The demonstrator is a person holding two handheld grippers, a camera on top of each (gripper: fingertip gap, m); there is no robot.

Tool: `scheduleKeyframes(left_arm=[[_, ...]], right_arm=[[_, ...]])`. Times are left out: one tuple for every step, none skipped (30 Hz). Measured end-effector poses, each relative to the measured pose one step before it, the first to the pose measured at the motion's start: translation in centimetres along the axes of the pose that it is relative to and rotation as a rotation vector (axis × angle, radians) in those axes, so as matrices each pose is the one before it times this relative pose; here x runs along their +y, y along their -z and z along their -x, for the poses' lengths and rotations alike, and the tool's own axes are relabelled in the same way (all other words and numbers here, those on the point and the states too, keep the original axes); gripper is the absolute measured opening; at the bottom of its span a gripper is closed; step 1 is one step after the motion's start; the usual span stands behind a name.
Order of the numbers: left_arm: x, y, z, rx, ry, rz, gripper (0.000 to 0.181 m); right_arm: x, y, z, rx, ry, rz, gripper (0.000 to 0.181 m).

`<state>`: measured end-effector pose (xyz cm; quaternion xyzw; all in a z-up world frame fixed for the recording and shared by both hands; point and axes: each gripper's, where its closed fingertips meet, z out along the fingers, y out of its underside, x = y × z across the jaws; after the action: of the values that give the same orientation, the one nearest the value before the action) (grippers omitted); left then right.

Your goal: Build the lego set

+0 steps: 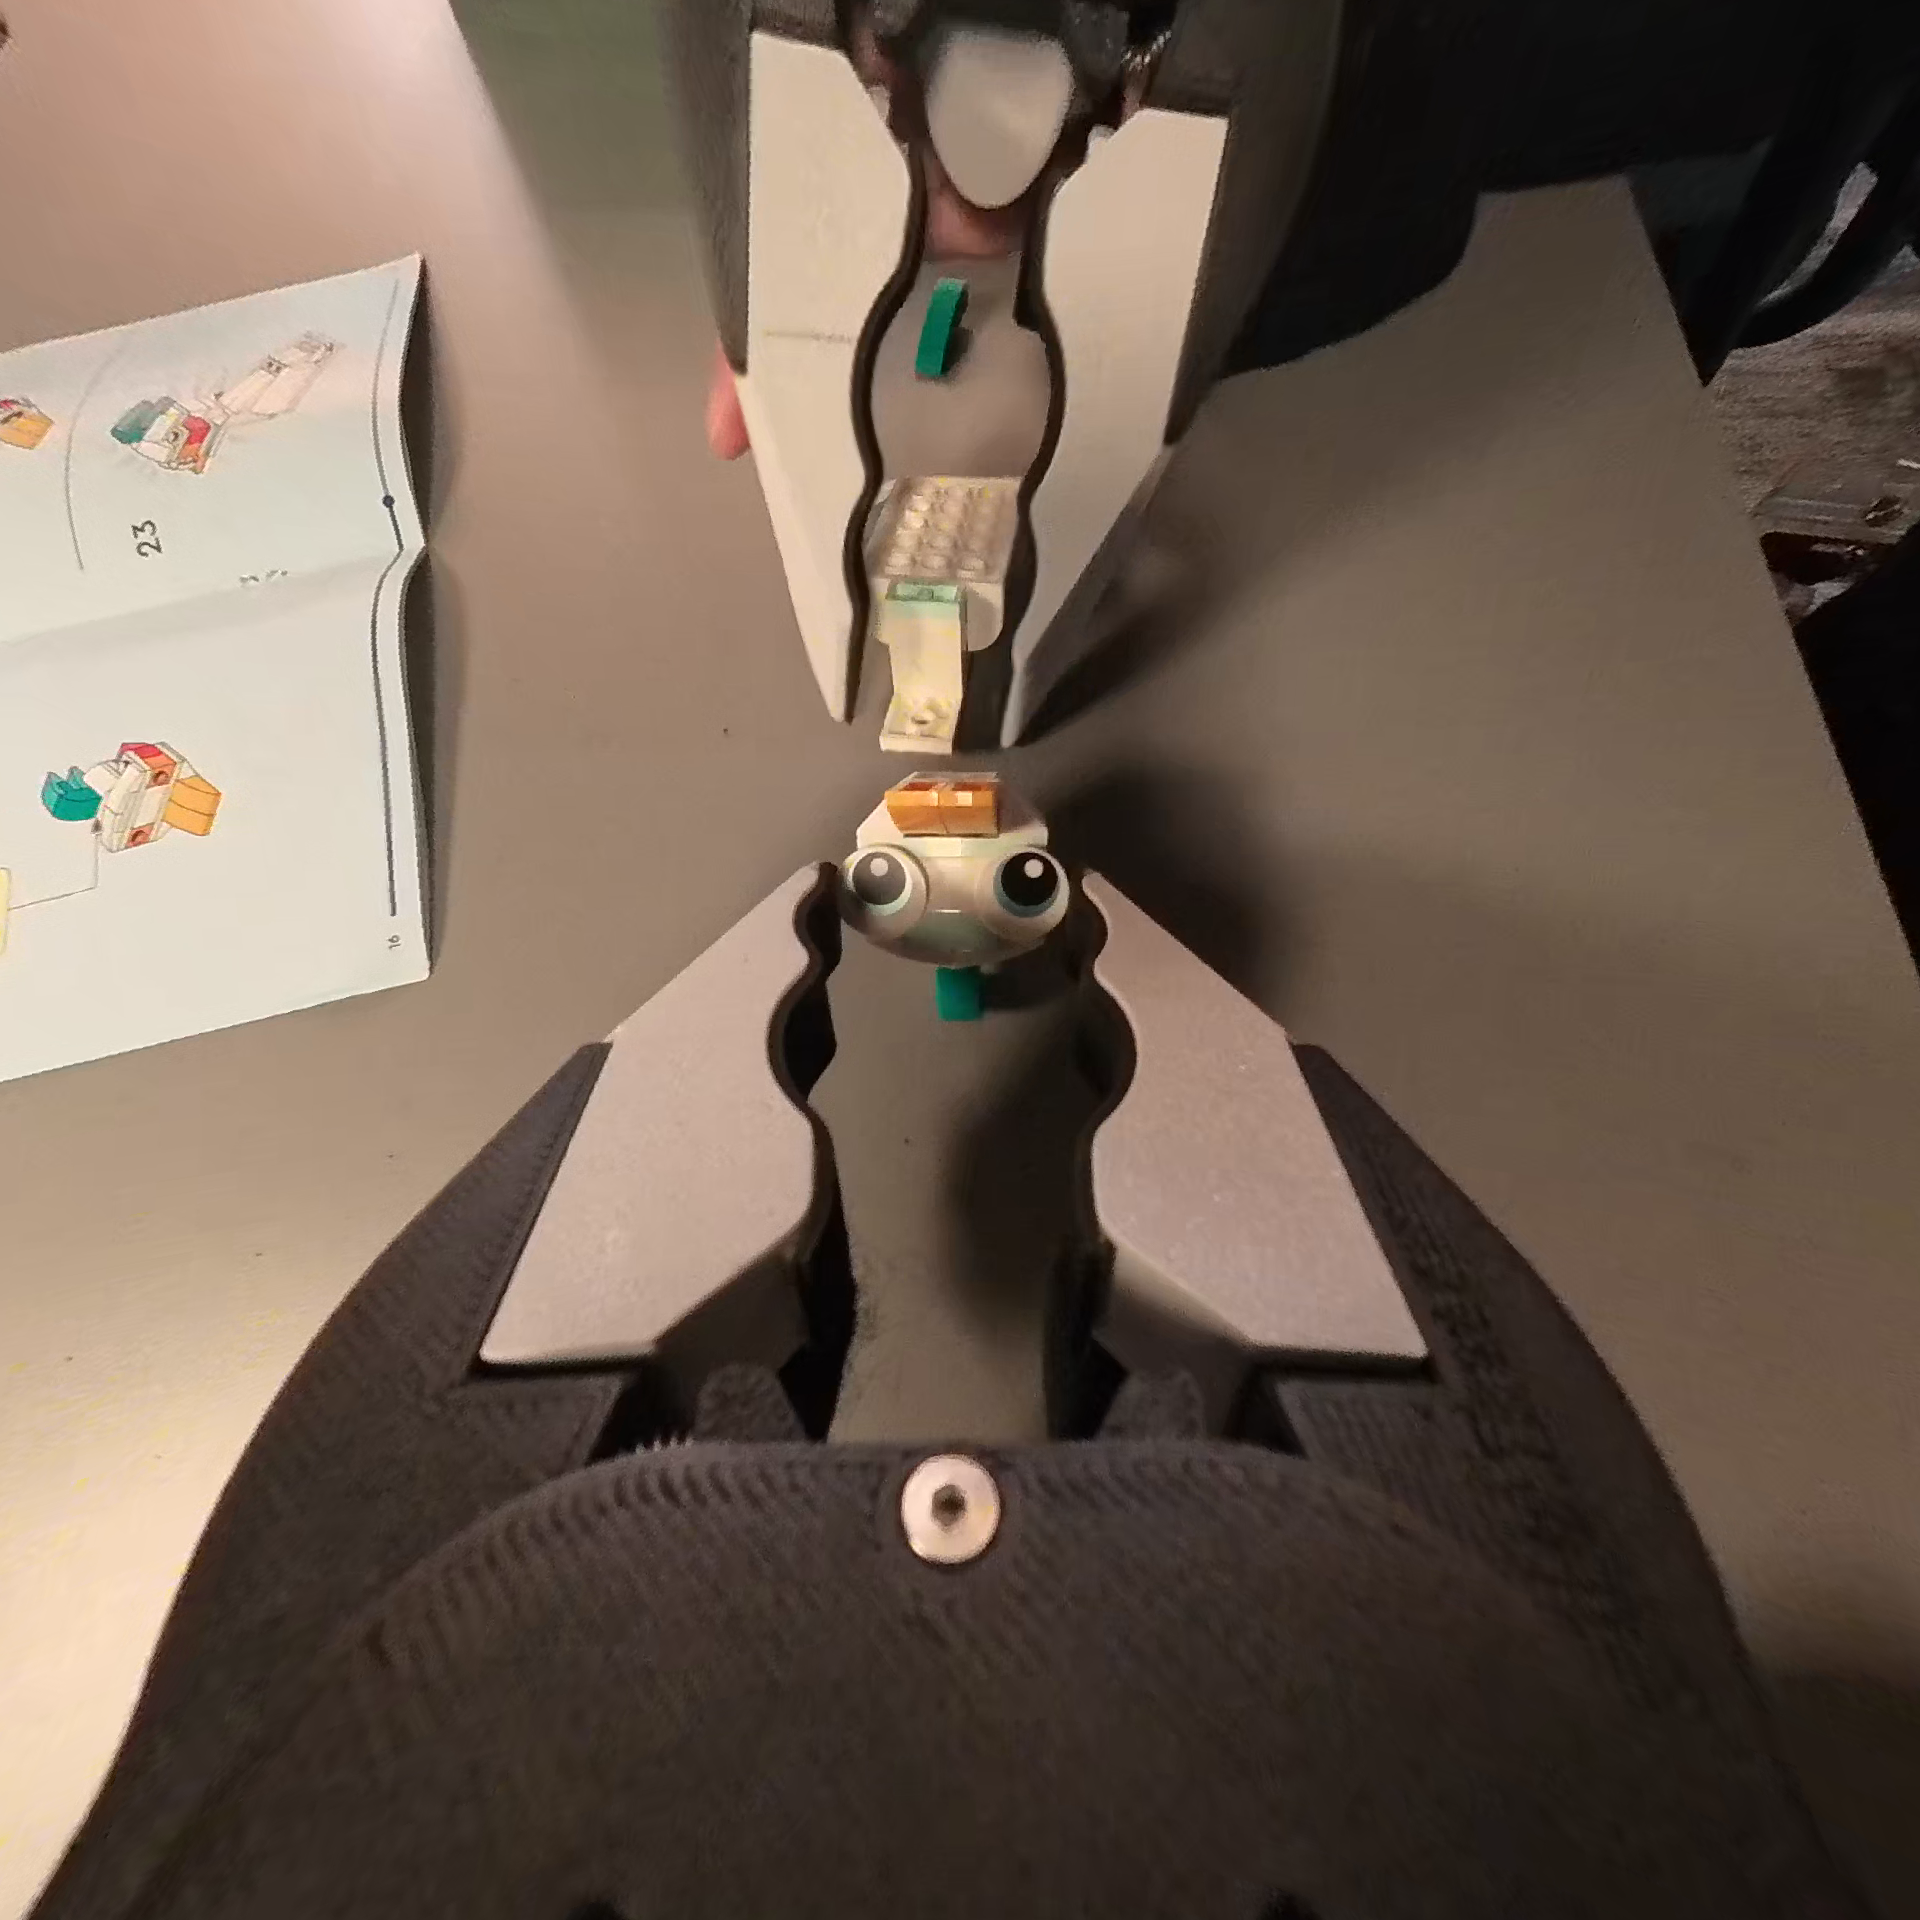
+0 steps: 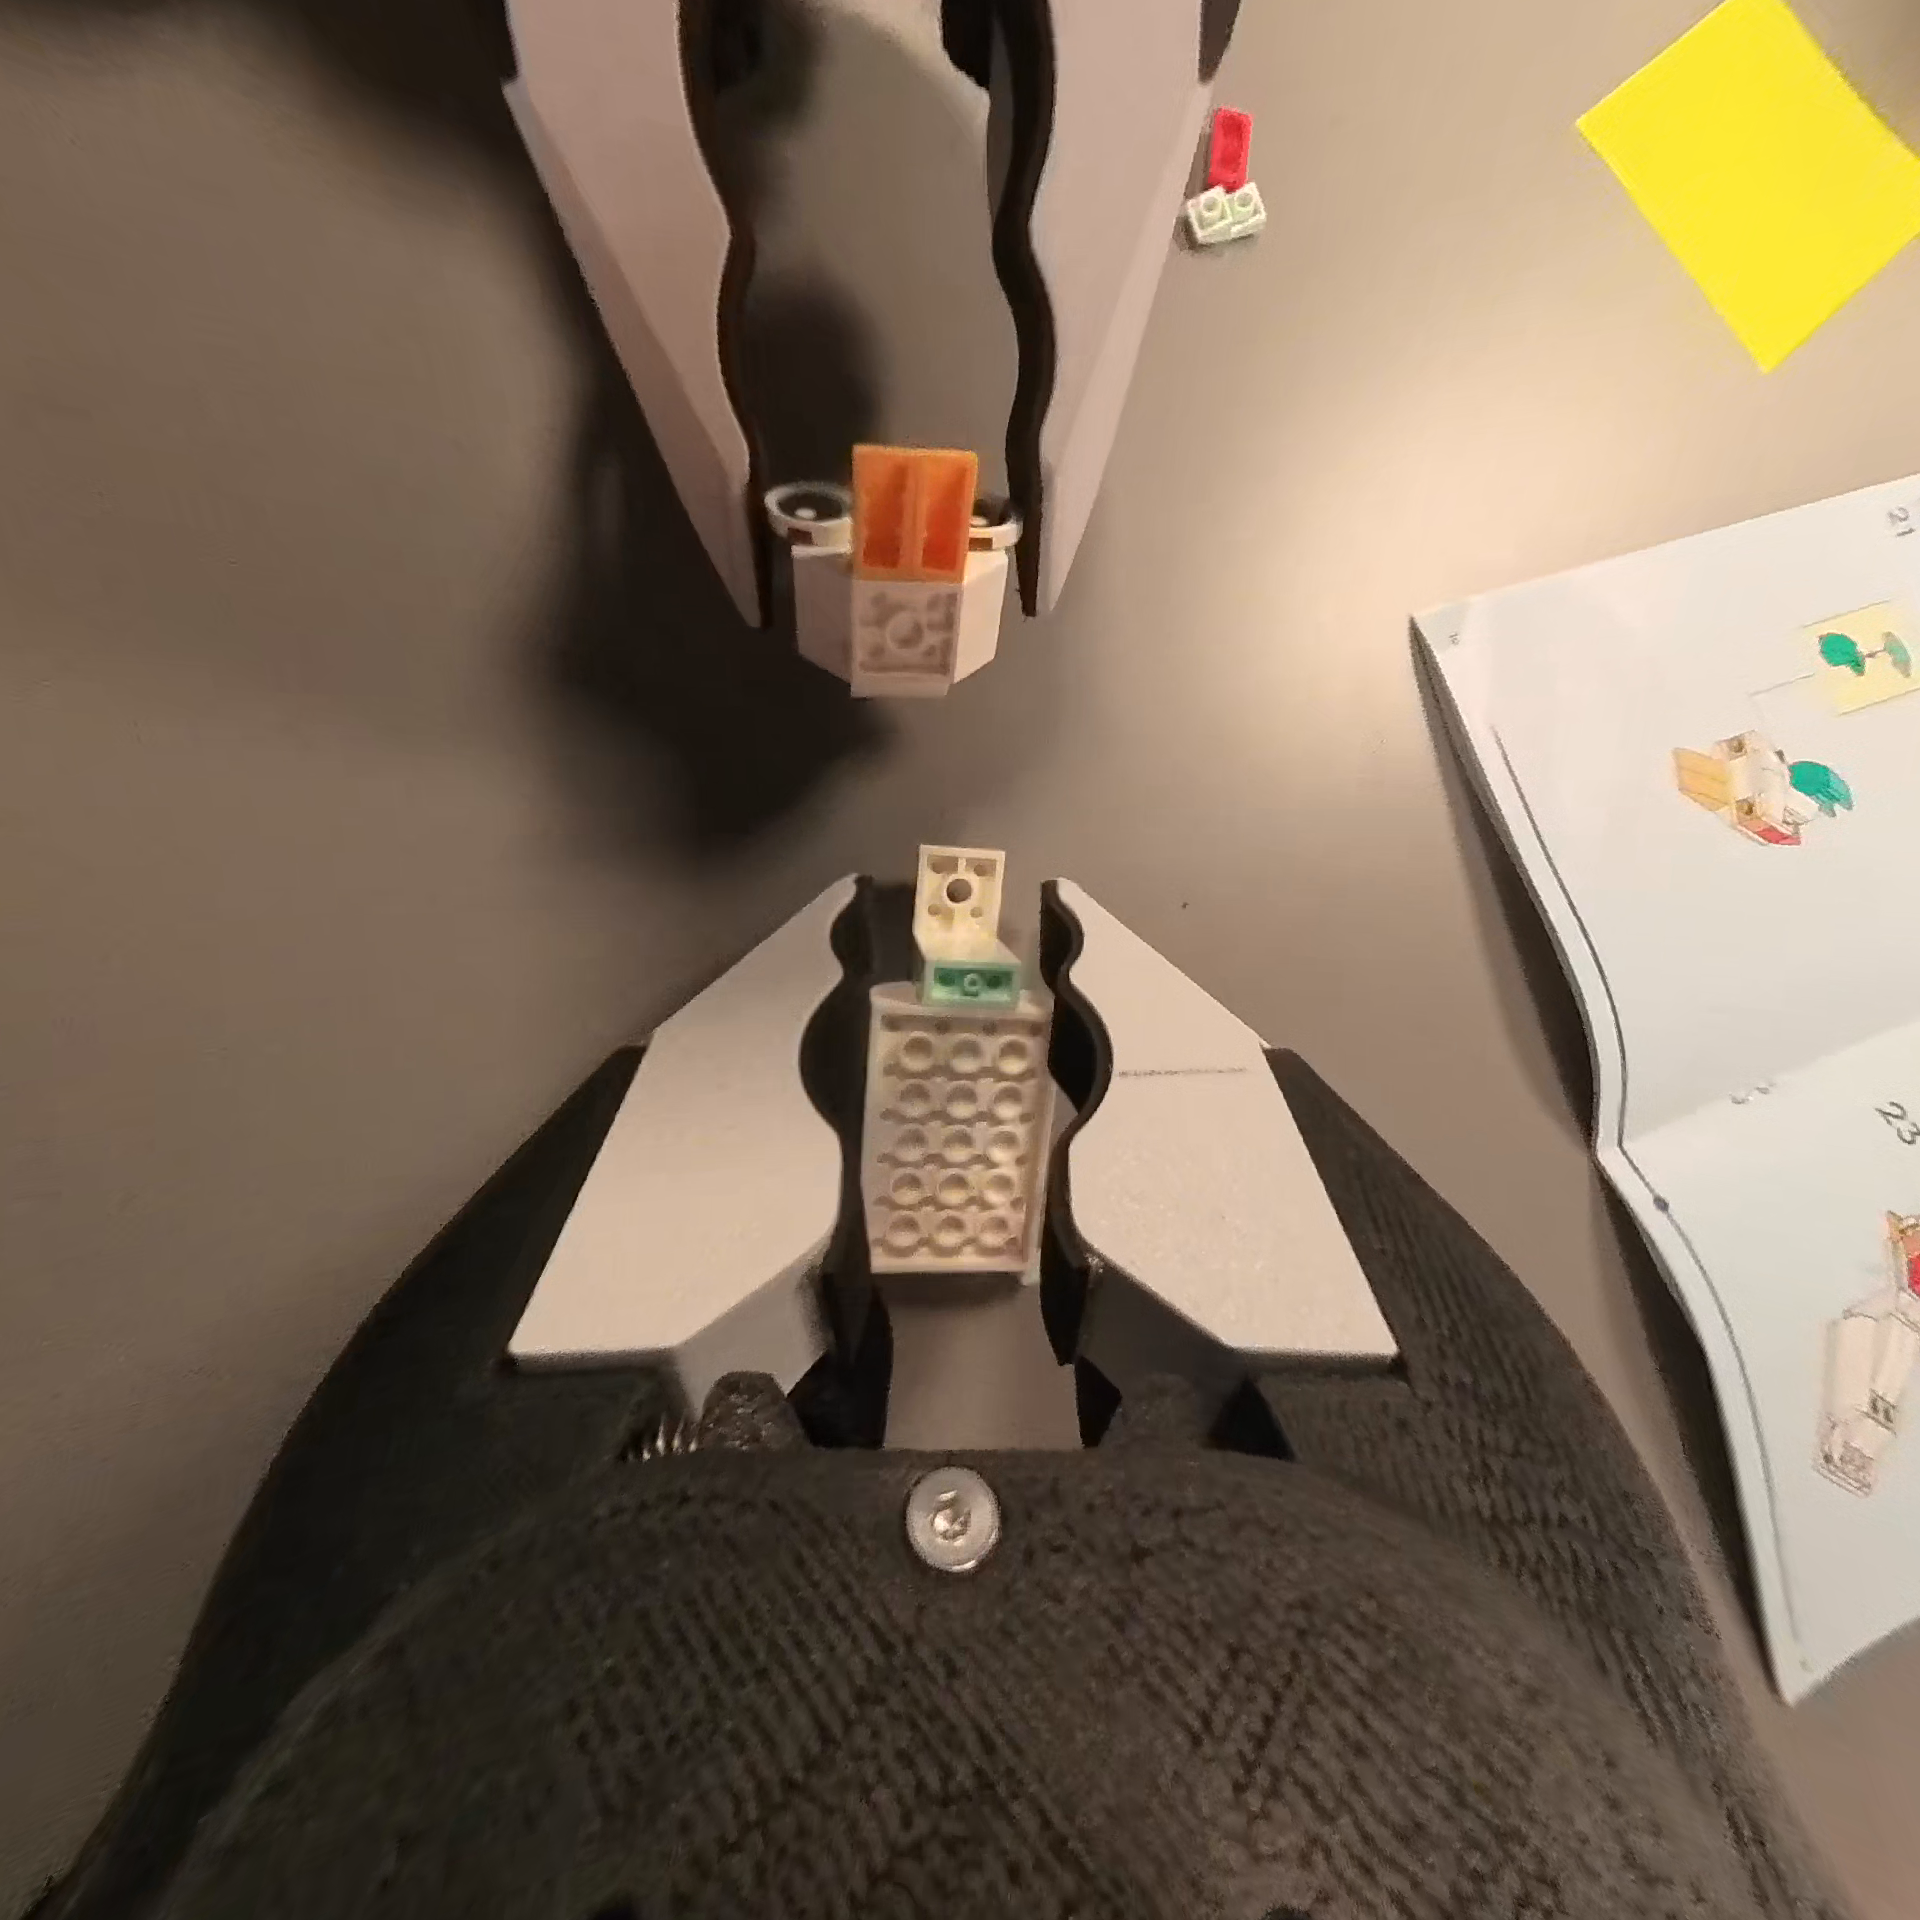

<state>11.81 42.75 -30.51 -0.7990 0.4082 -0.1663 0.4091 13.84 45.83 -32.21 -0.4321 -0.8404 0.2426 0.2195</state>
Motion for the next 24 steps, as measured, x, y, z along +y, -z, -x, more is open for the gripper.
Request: scheduleKeyframes(left_arm=[[0.019, 0.027, 0.005, -0.0003, -0.0017, -0.0001, 0.042], [0.01, 0.033, -0.006, 0.0002, -0.0011, -0.0001, 0.042], [0.014, 0.021, 0.001, -0.0001, -0.0023, 0.0, 0.042], [0.03, 0.016, 0.011, -0.0018, -0.0034, 0.001, 0.042], [0.027, 0.021, 0.033, -0.0025, -0.0039, 0.0016, 0.042], [0.022, 0.019, 0.034, -0.0032, -0.0042, -0.0001, 0.042], [0.03, 0.021, 0.119, -0.0094, -0.0064, -0.0005, 0.042], [0.054, 0.036, 0.256, -0.0194, -0.0123, 0.0006, 0.042], [0.065, 0.049, 0.309, -0.024, -0.0205, -0.0002, 0.042], [0.075, 0.044, 0.249, -0.0213, -0.021, -0.0004, 0.042], [0.054, 0.024, 0.231, -0.0191, -0.0177, -0.0013, 0.042], [-0.026, -0.001, 0.162, -0.015, -0.0154, -0.0052, 0.042], [-0.112, -0.014, 0.097, -0.0106, -0.0148, -0.0091, 0.042], [-0.191, 0.01, 0.128, -0.0138, -0.0156, -0.0129, 0.042], [-0.256, 0.055, 0.12, -0.0134, -0.0163, -0.0144, 0.042], [-0.304, 0.104, 0.154, -0.0154, -0.0167, -0.0169, 0.042], [-0.315, 0.148, 0.22, -0.0185, -0.0148, -0.0162, 0.042], [-0.207, 0.174, 0.156, -0.0135, -0.0171, -0.0094, 0.042], [-0.159, 0.154, 0.228, -0.0198, -0.0183, -0.0076, 0.042], [-0.232, 0.149, 0.096, -0.0106, -0.0148, -0.0113, 0.042], [-0.201, 0.128, 0.088, -0.0079, -0.0109, -0.0078, 0.042], [-0.168, 0.14, 0.11, -0.0095, -0.0137, -0.005, 0.042], [-0.187, 0.14, 0.092, -0.0104, -0.0166, -0.0076, 0.042], [-0.165, 0.134, 0.054, -0.0066, -0.0116, -0.0085, 0.042]], right_arm=[[-0.036, -0.074, -0.109, -0.0003, -0.0035, 0.0127, 0.026], [0.051, -0.07, -0.021, -0.0069, -0.0066, 0.016, 0.02], [0.078, -0.038, 0.024, -0.011, -0.0103, 0.0164, 0.015], [0.07, 0.006, 0.019, -0.0104, -0.0111, 0.014, 0.015], [0.072, 0.027, -0.083, -0.0022, -0.0022, 0.0118, 0.015], [-0.013, 0.056, -0.193, 0.0106, 0.0091, 0.0, 0.015], [-0.243, 0.123, -0.154, 0.0118, 0.0118, -0.0208, 0.015], [-0.544, 0.218, -0.119, 0.0109, 0.0036, -0.0425, 0.015], [-0.82, 0.303, -0.008, 0.0066, 0.0046, -0.0615, 0.015], [-1.061, 0.366, -0.001, 0.0133, 0.0158, -0.0782, 0.015], [-1.012, 0.315, -0.048, 0.0203, 0.0208, -0.0741, 0.015], [-0.714, 0.184, -0.114, 0.0241, 0.0175, -0.0524, 0.015], [-0.419, 0.031, -0.031, 0.0188, 0.018, -0.0338, 0.015], [-0.21, -0.082, -0.002, 0.018, 0.0198, -0.0197, 0.015], [-0.109, -0.148, -0.011, 0.0185, 0.0235, -0.0136, 0.015], [-0.062, -0.131, -0.006, 0.0157, 0.0201, -0.0071, 0.014], [-0.127, -0.087, -0.005, 0.0115, 0.0161, -0.0081, 0.015], [-0.253, 0.007, -0.085, 0.012, 0.0129, -0.013, 0.014], [-0.338, 0.063, -0.096, 0.008, 0.0094, -0.0151, 0.014], [-0.362, 0.09, -0.119, 0.0054, 0.0081, -0.0132, 0.014], [-0.279, 0.086, -0.065, 0.0013, 0.01, -0.0052, 0.014], [-0.189, 0.051, -0.085, 0.0037, 0.0142, 0.0007, 0.014], [-0.165, 0.038, -0.044, 0.0018, 0.0144, 0.0012, 0.014], [-0.195, 0.059, -0.024, 0.0021, 0.0132, -0.0033, 0.014]])
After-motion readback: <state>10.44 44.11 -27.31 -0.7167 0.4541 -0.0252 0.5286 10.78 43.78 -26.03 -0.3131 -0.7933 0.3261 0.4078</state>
